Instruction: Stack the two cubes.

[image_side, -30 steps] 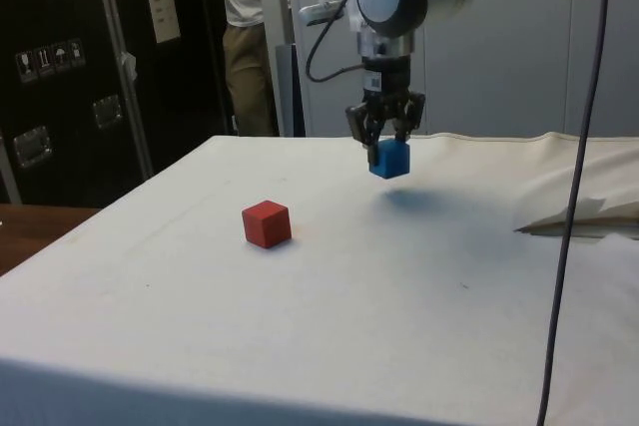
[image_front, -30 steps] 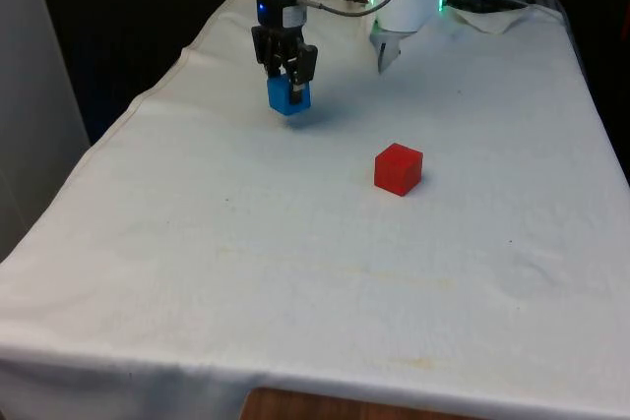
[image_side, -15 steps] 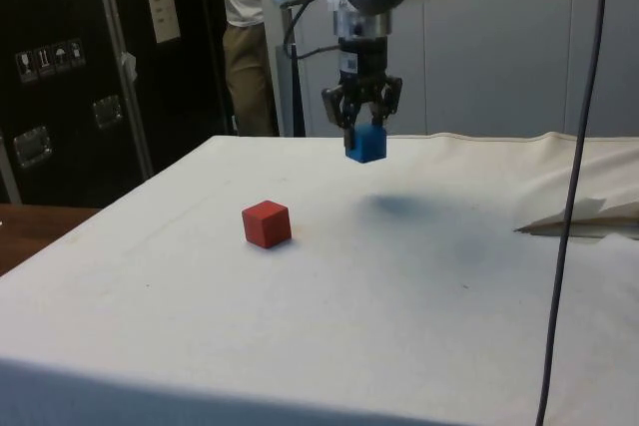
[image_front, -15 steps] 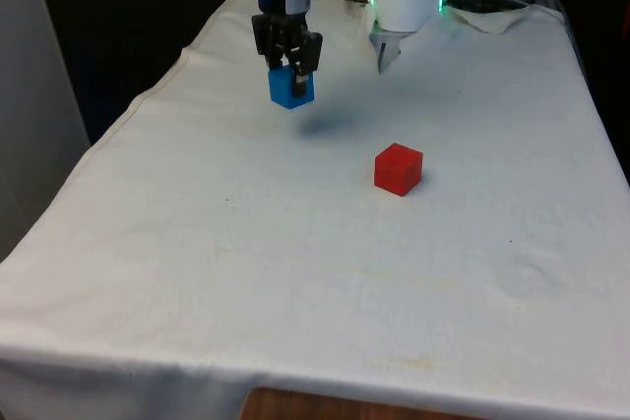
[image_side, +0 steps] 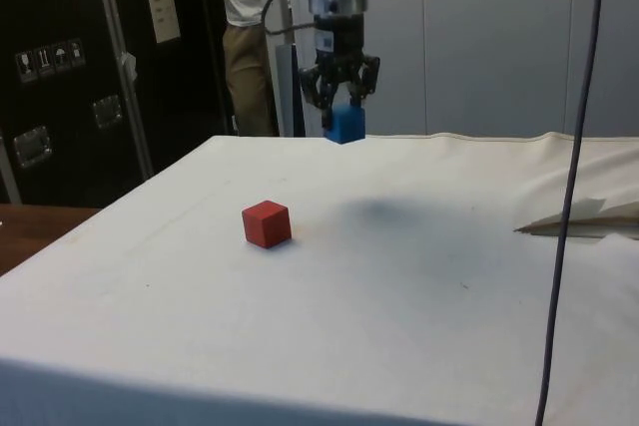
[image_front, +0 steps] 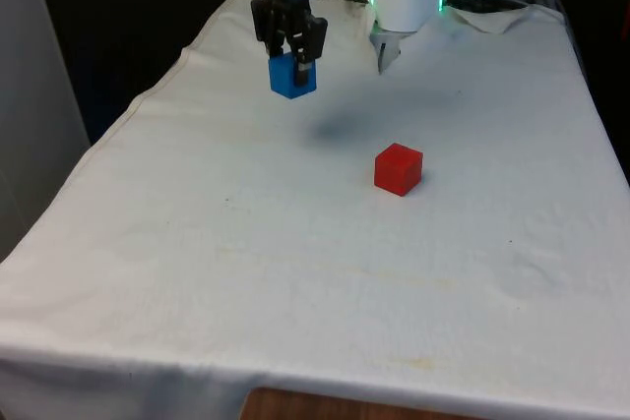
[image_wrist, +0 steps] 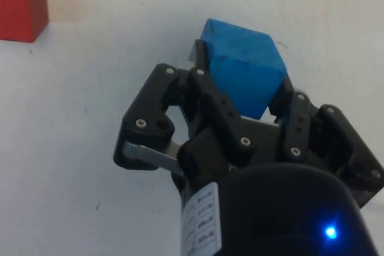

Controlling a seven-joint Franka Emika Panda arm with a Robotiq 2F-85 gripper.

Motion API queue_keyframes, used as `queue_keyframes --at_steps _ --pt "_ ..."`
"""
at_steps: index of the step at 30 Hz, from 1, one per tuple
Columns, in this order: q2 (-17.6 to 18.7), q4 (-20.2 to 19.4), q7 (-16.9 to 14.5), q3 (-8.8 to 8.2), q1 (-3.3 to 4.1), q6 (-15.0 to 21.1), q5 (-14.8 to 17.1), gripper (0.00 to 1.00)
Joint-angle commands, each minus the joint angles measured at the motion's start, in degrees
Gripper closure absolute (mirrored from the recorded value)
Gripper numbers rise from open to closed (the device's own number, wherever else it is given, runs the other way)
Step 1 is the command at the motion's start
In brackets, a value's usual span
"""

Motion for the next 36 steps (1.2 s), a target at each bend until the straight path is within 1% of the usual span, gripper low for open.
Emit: queue_keyframes --at_steps 1,7,8,9,13,16,17,18,25,26,27,34,35,36 --pt "-0.17 0.86 1.09 -0.11 0.29 -1.26 -1.20 0.99" --pt "-0.17 3.55 0.86 0.92 0.34 -3.44 -0.92 0.99" --pt "-0.34 3.09 0.23 0.92 0.11 -2.86 -0.40 0.99" --pt "-0.11 3.90 0.86 1.03 0.34 -3.61 -0.80 0.99" --pt "0.29 5.44 0.63 1.78 0.23 -4.30 -0.63 0.99" --pt "0.63 6.36 0.74 2.12 0.29 -4.58 -0.86 0.99" --pt "0.40 5.96 0.23 2.23 0.11 -3.95 -0.40 0.99" --pt "0.74 6.70 0.80 2.23 0.34 -4.64 -0.92 0.99" --pt "1.60 8.65 1.09 3.04 0.52 -5.16 -1.83 0.99" --pt "1.32 8.25 0.23 3.21 0.17 -4.81 -0.80 0.99" --pt "1.66 9.00 1.38 3.21 0.57 -5.33 -2.41 0.99" --pt "1.78 9.68 3.09 4.35 0.69 -6.59 -4.64 0.99" --pt "1.49 9.28 2.18 4.58 0.40 -5.84 -3.67 0.99" --pt "1.78 9.80 3.38 4.53 0.69 -6.88 -4.98 0.99"
